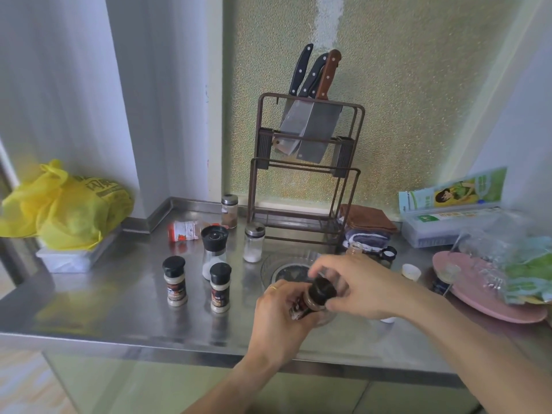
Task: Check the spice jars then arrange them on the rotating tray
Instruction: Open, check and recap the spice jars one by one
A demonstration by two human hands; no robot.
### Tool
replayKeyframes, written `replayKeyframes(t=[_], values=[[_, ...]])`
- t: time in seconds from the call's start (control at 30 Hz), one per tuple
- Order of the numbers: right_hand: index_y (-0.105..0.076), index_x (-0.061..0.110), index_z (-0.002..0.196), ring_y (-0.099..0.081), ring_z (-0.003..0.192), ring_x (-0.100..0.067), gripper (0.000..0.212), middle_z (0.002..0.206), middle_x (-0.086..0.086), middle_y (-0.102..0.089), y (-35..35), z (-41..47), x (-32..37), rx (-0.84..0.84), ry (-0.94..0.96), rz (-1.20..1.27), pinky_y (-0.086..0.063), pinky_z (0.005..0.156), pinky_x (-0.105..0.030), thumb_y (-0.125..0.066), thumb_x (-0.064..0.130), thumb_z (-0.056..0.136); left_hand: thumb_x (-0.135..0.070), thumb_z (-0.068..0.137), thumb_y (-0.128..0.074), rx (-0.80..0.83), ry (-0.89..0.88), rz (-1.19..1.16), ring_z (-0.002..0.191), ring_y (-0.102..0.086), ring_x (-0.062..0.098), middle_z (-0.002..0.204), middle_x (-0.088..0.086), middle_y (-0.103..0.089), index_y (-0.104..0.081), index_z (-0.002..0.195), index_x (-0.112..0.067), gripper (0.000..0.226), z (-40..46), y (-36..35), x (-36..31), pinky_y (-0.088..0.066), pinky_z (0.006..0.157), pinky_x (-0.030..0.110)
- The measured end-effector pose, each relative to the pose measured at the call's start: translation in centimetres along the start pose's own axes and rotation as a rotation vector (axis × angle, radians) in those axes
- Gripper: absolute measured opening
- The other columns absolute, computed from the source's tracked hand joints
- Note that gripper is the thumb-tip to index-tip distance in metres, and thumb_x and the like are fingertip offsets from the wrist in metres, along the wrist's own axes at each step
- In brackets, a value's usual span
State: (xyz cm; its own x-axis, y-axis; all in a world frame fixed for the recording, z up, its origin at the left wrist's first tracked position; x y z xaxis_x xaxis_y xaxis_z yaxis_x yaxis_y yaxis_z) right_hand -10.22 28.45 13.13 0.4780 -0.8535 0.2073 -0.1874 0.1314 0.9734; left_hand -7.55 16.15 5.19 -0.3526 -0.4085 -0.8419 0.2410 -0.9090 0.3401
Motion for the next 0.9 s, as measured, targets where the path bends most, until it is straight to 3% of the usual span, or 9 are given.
replayKeyframes(t=[0.03, 0.1, 0.2, 0.23, 0.3, 0.37, 0.5, 0.77, 0.9], values=[[-0.067, 0.023, 0.115, -0.069, 0.082, -0.012, 0.037, 0.096, 0.005, -0.073, 0.1, 0.1, -0.2, -0.019, -0.017, -0.032, -0.055, 0.076, -0.032, -0.075, 0.045, 0.086, -0.058, 0.060, -0.077, 0.001, 0.001, 0.003, 0.087, -0.066, 0.005, 0.089, -0.017, -0.070, -0.063, 0.083, -0.062, 0.028, -0.1, 0.0, 0.0, -0.051, 0.078, 0.018], [-0.069, 0.017, 0.111, -0.068, 0.086, -0.019, 0.051, 0.099, -0.001, -0.074, 0.4, 0.1, -0.3, -0.046, -0.056, -0.072, -0.053, 0.077, -0.036, -0.066, 0.062, 0.086, -0.058, 0.060, -0.075, 0.001, -0.001, 0.014, 0.087, -0.066, 0.005, 0.089, -0.018, -0.069, -0.061, 0.082, -0.062, 0.027, -0.2, 0.1, 0.0, -0.052, 0.078, 0.019], [-0.057, 0.030, 0.128, -0.064, 0.088, -0.012, 0.055, 0.108, 0.007, -0.068, -0.1, 0.2, 0.3, 0.005, 0.003, 0.017, -0.054, 0.082, -0.035, -0.080, 0.044, 0.080, -0.060, 0.059, -0.076, -0.013, 0.011, 0.002, 0.086, -0.066, 0.004, 0.089, -0.018, -0.070, -0.066, 0.086, -0.052, 0.030, -0.2, 0.4, 0.3, -0.052, 0.077, 0.018], [-0.061, 0.029, 0.123, -0.066, 0.082, -0.010, 0.048, 0.100, 0.007, -0.072, -0.3, 0.3, 0.3, 0.001, 0.000, 0.017, -0.054, 0.076, -0.033, -0.081, 0.039, 0.080, -0.060, 0.059, -0.076, -0.009, 0.019, 0.002, 0.086, -0.066, 0.004, 0.089, -0.018, -0.070, -0.069, 0.089, -0.049, 0.032, -0.3, 0.4, 0.5, -0.052, 0.078, 0.018], [-0.069, 0.025, 0.109, -0.067, 0.077, -0.010, 0.039, 0.087, 0.005, -0.075, 0.1, 0.4, 0.2, -0.056, -0.036, -0.031, -0.051, 0.067, -0.030, -0.076, 0.052, 0.081, -0.058, 0.061, -0.076, 0.003, 0.028, 0.021, 0.087, -0.066, 0.005, 0.090, -0.018, -0.069, -0.071, 0.093, -0.042, 0.036, -0.5, 0.3, 0.9, -0.053, 0.080, 0.022], [-0.068, 0.028, 0.110, -0.067, 0.083, -0.010, 0.046, 0.095, 0.008, -0.074, 0.2, 0.5, 0.6, -0.065, -0.049, -0.012, -0.054, 0.073, -0.030, -0.075, 0.060, 0.078, -0.053, 0.062, -0.078, -0.001, 0.043, 0.035, 0.087, -0.066, 0.005, 0.090, -0.017, -0.069, -0.072, 0.094, -0.037, 0.036, -0.6, 0.4, 1.3, -0.054, 0.080, 0.025], [-0.070, 0.027, 0.111, -0.072, 0.080, -0.010, 0.042, 0.093, 0.006, -0.078, -0.4, 1.1, 1.4, -0.134, -0.026, 0.078, -0.060, 0.082, -0.038, -0.086, 0.040, 0.074, -0.034, 0.068, -0.088, -0.068, 0.086, 0.046, 0.086, -0.067, 0.005, 0.090, -0.016, -0.070, -0.069, 0.091, -0.042, 0.032, -0.9, 1.2, 2.1, -0.053, 0.077, 0.019], [-0.062, 0.025, 0.127, -0.068, 0.107, -0.016, 0.046, 0.122, 0.006, -0.073, -1.8, 4.9, 5.3, -0.316, 0.054, 0.089, -0.051, 0.090, -0.029, -0.078, 0.039, 0.086, -0.028, 0.076, -0.085, -0.299, 0.237, 0.058, 0.089, -0.065, -0.010, 0.092, -0.023, -0.072, -0.066, 0.113, -0.038, 0.043, -1.5, 4.5, 4.5, -0.049, 0.080, 0.013], [-0.059, 0.020, 0.128, -0.062, 0.121, -0.021, 0.045, 0.130, 0.001, -0.068, -4.2, 7.3, 6.3, -0.295, 0.050, 0.102, -0.050, 0.098, -0.033, -0.077, 0.032, 0.089, -0.023, 0.080, -0.081, -0.308, 0.303, 0.110, 0.088, -0.067, -0.007, 0.092, -0.024, -0.073, -0.067, 0.110, -0.034, 0.035, -1.3, 5.8, 6.6, -0.058, 0.085, 0.029]])
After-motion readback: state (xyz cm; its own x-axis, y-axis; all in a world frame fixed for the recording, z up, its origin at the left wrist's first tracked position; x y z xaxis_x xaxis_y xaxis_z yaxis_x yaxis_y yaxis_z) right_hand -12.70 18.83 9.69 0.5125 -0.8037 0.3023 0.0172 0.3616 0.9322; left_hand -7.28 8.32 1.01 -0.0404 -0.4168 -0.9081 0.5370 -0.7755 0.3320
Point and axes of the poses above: each hand's wrist, its own z-axis towards the middle knuckle, its own y-axis out of the back of the hand, x = y × z, the point moved 8 cm from there along z, towards the middle knuckle
